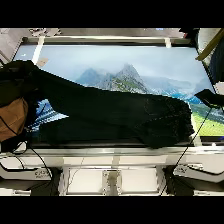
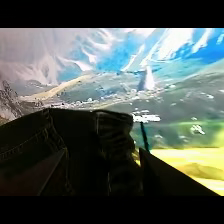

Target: Fold the clothes and pants, and hang the long-sleeved shirts on hangers.

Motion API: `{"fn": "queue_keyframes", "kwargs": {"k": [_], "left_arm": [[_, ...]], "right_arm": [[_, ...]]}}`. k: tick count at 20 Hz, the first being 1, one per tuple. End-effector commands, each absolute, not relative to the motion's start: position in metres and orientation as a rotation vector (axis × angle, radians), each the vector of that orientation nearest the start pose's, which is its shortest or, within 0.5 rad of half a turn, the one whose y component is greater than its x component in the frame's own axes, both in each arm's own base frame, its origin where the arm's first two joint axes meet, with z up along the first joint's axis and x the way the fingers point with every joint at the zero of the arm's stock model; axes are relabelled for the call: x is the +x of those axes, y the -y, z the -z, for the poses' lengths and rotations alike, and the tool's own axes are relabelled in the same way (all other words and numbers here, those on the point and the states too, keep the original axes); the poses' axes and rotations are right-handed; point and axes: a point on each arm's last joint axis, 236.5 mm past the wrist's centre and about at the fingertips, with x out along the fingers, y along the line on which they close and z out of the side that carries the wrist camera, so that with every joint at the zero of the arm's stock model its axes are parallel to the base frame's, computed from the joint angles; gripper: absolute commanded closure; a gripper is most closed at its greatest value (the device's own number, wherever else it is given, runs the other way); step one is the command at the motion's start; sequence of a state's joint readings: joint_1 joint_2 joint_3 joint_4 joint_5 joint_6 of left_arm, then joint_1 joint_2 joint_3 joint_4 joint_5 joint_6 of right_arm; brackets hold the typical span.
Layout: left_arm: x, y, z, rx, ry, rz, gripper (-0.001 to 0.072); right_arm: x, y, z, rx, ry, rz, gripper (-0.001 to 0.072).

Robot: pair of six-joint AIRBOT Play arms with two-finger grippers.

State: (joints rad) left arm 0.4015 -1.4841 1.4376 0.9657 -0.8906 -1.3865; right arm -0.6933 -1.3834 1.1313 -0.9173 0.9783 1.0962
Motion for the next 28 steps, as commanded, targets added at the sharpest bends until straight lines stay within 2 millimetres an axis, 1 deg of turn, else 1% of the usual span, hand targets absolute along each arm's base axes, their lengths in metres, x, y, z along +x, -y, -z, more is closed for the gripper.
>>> {"fn": "queue_keyframes", "kwargs": {"k": [1,2,3,5,6,8,9,12,13,14,15,16,17,18,19,21,22,23,25,26,28], "left_arm": [[0.499,-0.100,-0.076,-0.528,-0.845,-0.023,0.0691],[0.498,-0.099,-0.075,-0.528,-0.851,-0.021,0.0691],[0.498,-0.099,-0.075,-0.528,-0.852,-0.020,0.0691],[0.498,-0.098,-0.075,-0.529,-0.854,-0.019,0.0691],[0.497,-0.098,-0.075,-0.529,-0.856,-0.019,0.0691],[0.497,-0.098,-0.074,-0.529,-0.858,-0.017,0.0691],[0.497,-0.098,-0.074,-0.529,-0.858,-0.017,0.0691],[0.497,-0.097,-0.074,-0.530,-0.861,-0.016,0.0691],[0.496,-0.097,-0.074,-0.530,-0.862,-0.016,0.0691],[0.497,-0.097,-0.074,-0.530,-0.861,-0.016,0.0691],[0.496,-0.097,-0.074,-0.530,-0.862,-0.016,0.0691],[0.496,-0.097,-0.074,-0.530,-0.862,-0.016,0.0691],[0.496,-0.097,-0.074,-0.530,-0.862,-0.015,0.0691],[0.495,-0.096,-0.075,-0.529,-0.863,-0.013,0.0692],[0.494,-0.095,-0.080,-0.525,-0.860,-0.010,0.0692],[0.486,-0.098,-0.096,-0.481,-0.842,-0.020,0.0692],[0.477,-0.104,-0.105,-0.443,-0.846,-0.050,0.0692],[0.464,-0.112,-0.111,-0.394,-0.868,-0.092,0.0693],[0.424,-0.131,-0.123,-0.260,-0.969,-0.178,0.0693],[0.400,-0.139,-0.130,-0.202,-1.026,-0.218,0.0692],[0.362,-0.148,-0.145,-0.124,-1.090,-0.280,0.0692]], "right_arm": [[0.434,0.166,0.038,0.624,-1.034,0.034,0.0197],[0.438,0.164,0.048,0.635,-1.066,0.012,0.0197],[0.438,0.162,0.056,0.642,-1.099,-0.009,0.0197],[0.422,0.165,0.074,0.616,-1.195,-0.006,0.0198],[0.414,0.165,0.078,0.599,-1.233,-0.010,0.0198],[0.400,0.152,0.079,0.585,-1.296,-0.079,0.0198],[0.396,0.149,0.079,0.586,-1.313,-0.092,0.0198],[0.398,0.143,0.078,0.589,-1.314,-0.107,0.0201],[0.400,0.141,0.079,0.581,-1.313,-0.111,0.0269],[0.403,0.140,0.080,0.572,-1.307,-0.109,0.0318],[0.409,0.140,0.081,0.559,-1.291,-0.099,0.0387],[0.419,0.144,0.082,0.542,-1.257,-0.076,0.0540],[0.429,0.148,0.079,0.537,-1.215,-0.057,0.0679],[0.437,0.151,0.074,0.540,-1.180,-0.046,0.0675],[0.441,0.154,0.066,0.527,-1.168,-0.049,0.0676],[0.437,0.159,0.045,0.483,-1.187,-0.072,0.0676],[0.434,0.163,0.032,0.459,-1.193,-0.074,0.0676],[0.427,0.169,0.018,0.436,-1.197,-0.069,0.0676],[0.420,0.180,-0.014,0.395,-1.160,-0.044,0.0676],[0.415,0.187,-0.033,0.376,-1.125,-0.019,0.0676],[0.403,0.193,-0.068,0.348,-1.071,0.011,0.0676]]}}
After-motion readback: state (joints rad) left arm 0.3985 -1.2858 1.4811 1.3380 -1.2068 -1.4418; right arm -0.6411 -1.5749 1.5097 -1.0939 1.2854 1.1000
